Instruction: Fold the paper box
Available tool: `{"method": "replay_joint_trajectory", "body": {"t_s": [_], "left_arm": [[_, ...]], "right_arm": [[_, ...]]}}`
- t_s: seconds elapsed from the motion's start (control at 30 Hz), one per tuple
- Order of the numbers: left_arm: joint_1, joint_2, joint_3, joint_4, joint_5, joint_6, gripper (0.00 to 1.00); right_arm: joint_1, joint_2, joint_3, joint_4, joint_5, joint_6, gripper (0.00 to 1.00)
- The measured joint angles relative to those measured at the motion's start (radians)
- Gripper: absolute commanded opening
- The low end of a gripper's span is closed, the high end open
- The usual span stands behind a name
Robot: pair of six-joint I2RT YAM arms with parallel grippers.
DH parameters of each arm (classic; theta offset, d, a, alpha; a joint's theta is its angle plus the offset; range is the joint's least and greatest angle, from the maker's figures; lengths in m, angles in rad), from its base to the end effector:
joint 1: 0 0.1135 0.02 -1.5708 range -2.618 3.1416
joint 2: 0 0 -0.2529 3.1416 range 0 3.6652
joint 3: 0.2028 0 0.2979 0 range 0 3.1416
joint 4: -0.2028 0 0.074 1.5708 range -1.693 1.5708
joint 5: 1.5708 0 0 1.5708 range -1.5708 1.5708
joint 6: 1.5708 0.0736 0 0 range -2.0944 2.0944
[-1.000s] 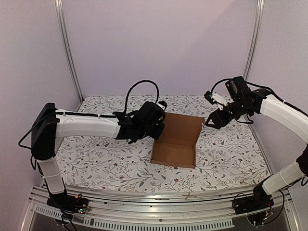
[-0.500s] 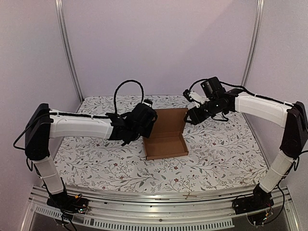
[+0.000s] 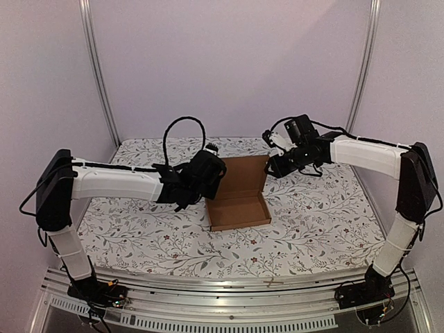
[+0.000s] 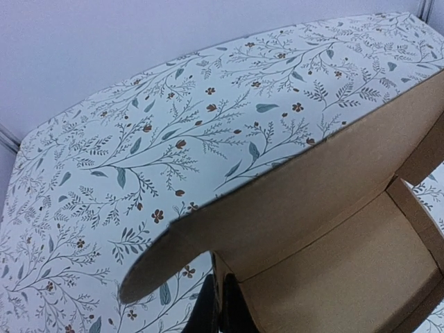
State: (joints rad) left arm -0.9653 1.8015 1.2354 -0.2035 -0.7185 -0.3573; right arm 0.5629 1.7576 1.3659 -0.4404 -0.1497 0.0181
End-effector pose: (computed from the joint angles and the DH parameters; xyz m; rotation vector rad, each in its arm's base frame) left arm 0.2955 -0.3418 0.1638 0.3095 2.1004 0.0761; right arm 0.3818 0.2539 0.1975 -0.7242 2.3294 0.4455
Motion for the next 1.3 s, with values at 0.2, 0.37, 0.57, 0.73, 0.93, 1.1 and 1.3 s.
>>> {"method": "replay_joint_trajectory", "body": {"t_s": [0.2, 0.37, 0.57, 0.73, 0.93, 1.1, 1.3], "left_arm": [[0.0, 0.001, 0.002, 0.0, -0.001, -0.004, 0.0], [0.002, 0.018, 0.022, -0.009, -0.015, -0.018, 0.0], [0.002, 0.082, 0.11, -0.072, -0.072, -0.144, 0.0], [0.002, 0.134, 0.165, -0.135, -0.155, -0.291, 0.0], [-0.005, 0.193, 0.228, -0.207, -0.264, -0.468, 0.0], [-0.014, 0.235, 0.254, -0.264, -0.326, -0.583, 0.0], [-0.037, 0.281, 0.285, -0.32, -0.368, -0.673, 0.0]], "right_arm": [[0.001, 0.052, 0.004, 0.031, -0.003, 0.031, 0.08], [0.008, 0.061, 0.003, 0.063, 0.018, 0.048, 0.0], [0.02, 0.061, -0.027, 0.156, 0.072, 0.067, 0.0], [0.052, 0.061, -0.033, 0.21, 0.13, 0.083, 0.0], [0.088, 0.061, -0.052, 0.264, 0.183, 0.119, 0.0], [0.12, 0.063, -0.086, 0.301, 0.224, 0.151, 0.0], [0.122, 0.066, -0.117, 0.33, 0.234, 0.181, 0.0]]}}
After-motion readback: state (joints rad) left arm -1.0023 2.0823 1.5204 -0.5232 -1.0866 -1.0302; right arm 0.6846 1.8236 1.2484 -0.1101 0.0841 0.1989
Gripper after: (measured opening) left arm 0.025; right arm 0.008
